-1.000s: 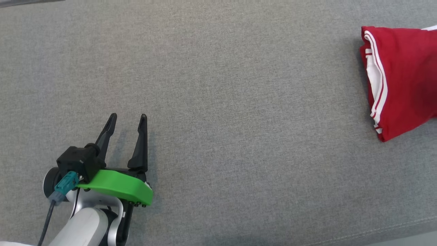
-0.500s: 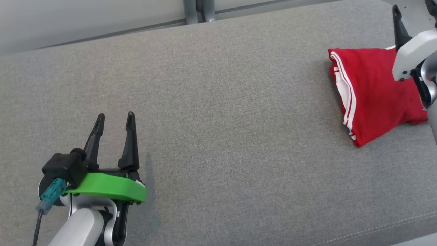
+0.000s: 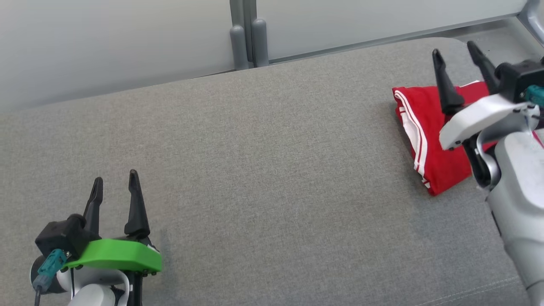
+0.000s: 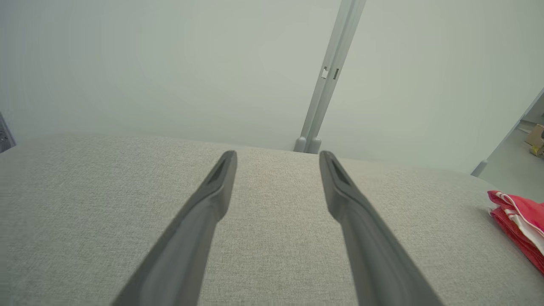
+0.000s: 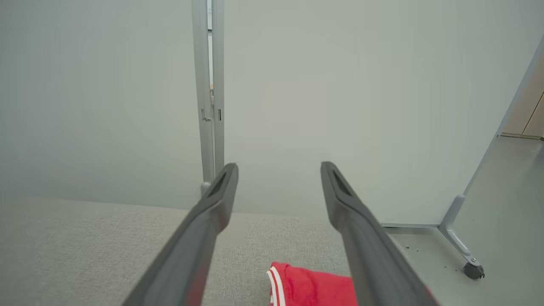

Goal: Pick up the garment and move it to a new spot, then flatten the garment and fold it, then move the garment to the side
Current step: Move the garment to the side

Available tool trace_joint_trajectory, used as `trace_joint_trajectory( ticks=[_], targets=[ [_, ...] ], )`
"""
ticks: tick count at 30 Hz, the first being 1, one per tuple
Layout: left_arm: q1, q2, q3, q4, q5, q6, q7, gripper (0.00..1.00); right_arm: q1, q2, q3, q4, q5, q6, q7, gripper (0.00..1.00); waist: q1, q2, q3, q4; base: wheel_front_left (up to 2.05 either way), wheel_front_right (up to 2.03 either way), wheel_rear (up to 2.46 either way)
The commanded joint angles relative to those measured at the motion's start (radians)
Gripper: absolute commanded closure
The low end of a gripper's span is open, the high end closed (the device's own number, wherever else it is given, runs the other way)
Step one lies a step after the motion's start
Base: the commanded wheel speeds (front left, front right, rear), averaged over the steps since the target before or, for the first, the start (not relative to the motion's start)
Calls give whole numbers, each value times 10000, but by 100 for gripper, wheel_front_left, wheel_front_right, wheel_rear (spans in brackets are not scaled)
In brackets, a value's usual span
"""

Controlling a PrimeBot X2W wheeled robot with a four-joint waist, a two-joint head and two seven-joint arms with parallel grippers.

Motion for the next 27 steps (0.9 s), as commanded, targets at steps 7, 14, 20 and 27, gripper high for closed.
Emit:
trace_joint_trajectory(
  ticks=[7,14,20,27],
  targets=[
    [558,225,133,253,-7,-76,-45,0,2071,1082,-844,-1998,-885,-2,431,0,0,51,-329,223,0,0,0],
    [1091,108,206,298,-41,-57,-75,0,3926,2291,-1565,-3822,-2092,-2,910,0,0,51,-552,583,0,0,0],
    [1529,-85,300,327,35,-198,-106,0,5108,2850,-1946,-4752,-2586,-2,1043,0,0,51,-765,982,0,0,0],
    [1782,-263,355,372,231,-403,-100,0,6113,2898,-1796,-5344,-1988,-2,1138,0,0,51,-911,1349,0,0,0]
  ],
)
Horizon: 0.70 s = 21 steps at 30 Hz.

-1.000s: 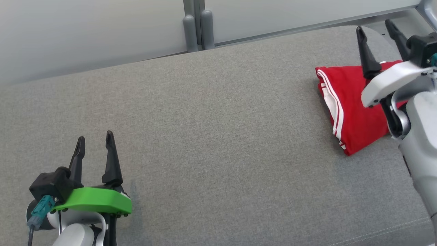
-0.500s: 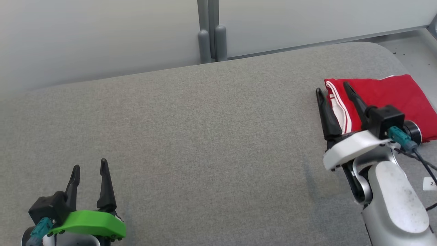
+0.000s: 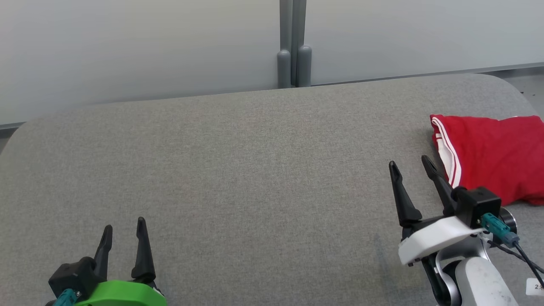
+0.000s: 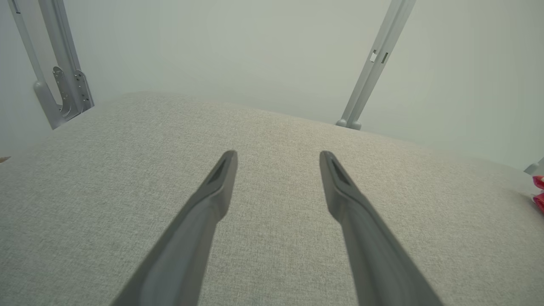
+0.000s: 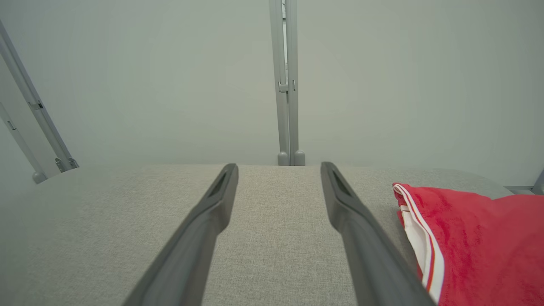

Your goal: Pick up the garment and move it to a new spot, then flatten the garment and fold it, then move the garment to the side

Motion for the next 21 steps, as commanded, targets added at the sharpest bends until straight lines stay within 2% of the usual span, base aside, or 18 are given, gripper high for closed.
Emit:
trace_joint_trajectory(
  ticks=[1,8,21],
  targets=[
    [155,-46,56,36,122,-121,-45,0,330,-19,29,-155,222,-1,-49,0,0,51,-102,159,0,0,0],
    [220,-256,5,58,505,-442,-49,0,1118,-15,224,-381,538,-1,-68,0,0,51,-213,230,0,0,0],
    [217,-315,5,49,757,-549,-50,0,1219,-13,398,-389,599,-1,-4,0,0,51,-276,207,0,0,0]
  ],
)
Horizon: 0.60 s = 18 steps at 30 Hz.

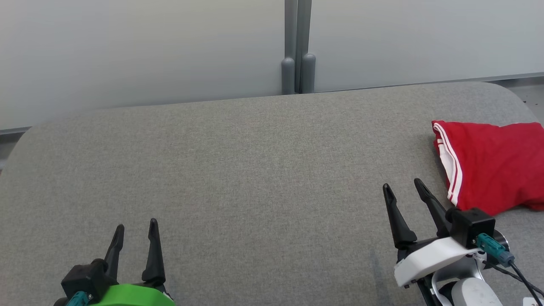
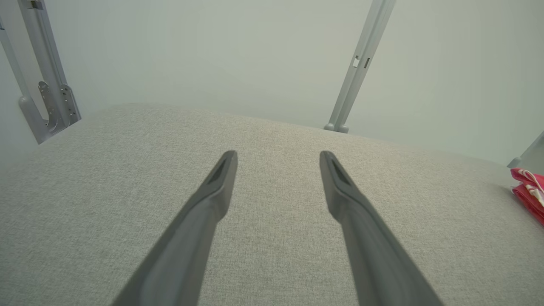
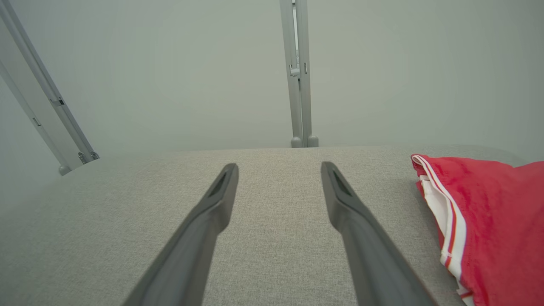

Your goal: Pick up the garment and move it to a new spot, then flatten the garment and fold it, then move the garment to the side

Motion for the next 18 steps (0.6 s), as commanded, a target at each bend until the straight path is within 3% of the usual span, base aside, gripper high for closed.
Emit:
trace_joint_trajectory(
  ticks=[1,10,11,18],
  targets=[
    [110,33,24,14,87,-16,-51,0,96,-21,8,-63,-19,-1,7,0,0,51,2,2,0,0,0],
    [27,98,29,-12,270,39,-51,0,62,-20,-60,-153,-90,-1,74,0,0,51,36,10,0,0,0],
    [4,8,-14,5,206,6,2,100,6,0,-46,-76,-45,0,48,100,0,0,35,10,0,0,0],
    [51,-301,83,302,-344,-171,195,100,142,-16,-72,236,783,0,116,100,0,2,44,15,0,0,0]
  ],
)
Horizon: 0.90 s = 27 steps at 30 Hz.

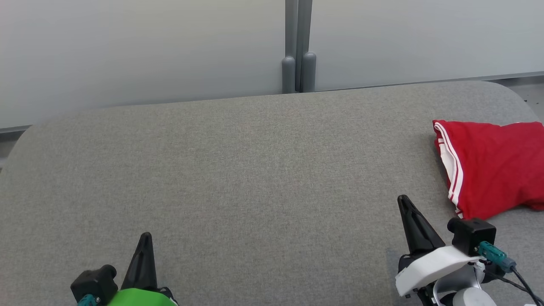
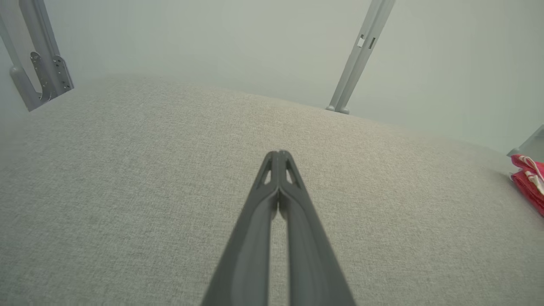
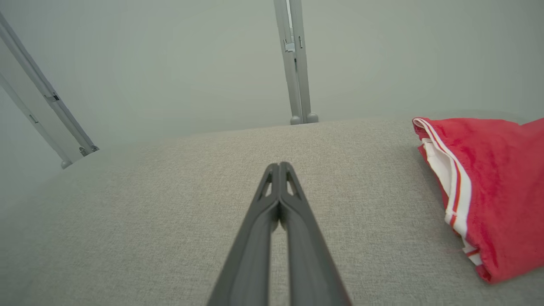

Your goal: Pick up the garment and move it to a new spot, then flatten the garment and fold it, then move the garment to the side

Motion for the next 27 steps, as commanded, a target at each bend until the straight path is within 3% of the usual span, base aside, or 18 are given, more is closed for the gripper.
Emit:
trace_joint_trajectory(
  ticks=[1,27],
  targets=[
    [-90,8,222,-125,-370,-120,86,100,-159,-73,-49,-118,532,0,49,100,0,2,3,2,0,0,0],
    [-531,-735,1529,327,-3372,-1267,953,100,-503,-350,-438,409,5058,0,599,100,0,12,45,30,0,0,0]
  ],
)
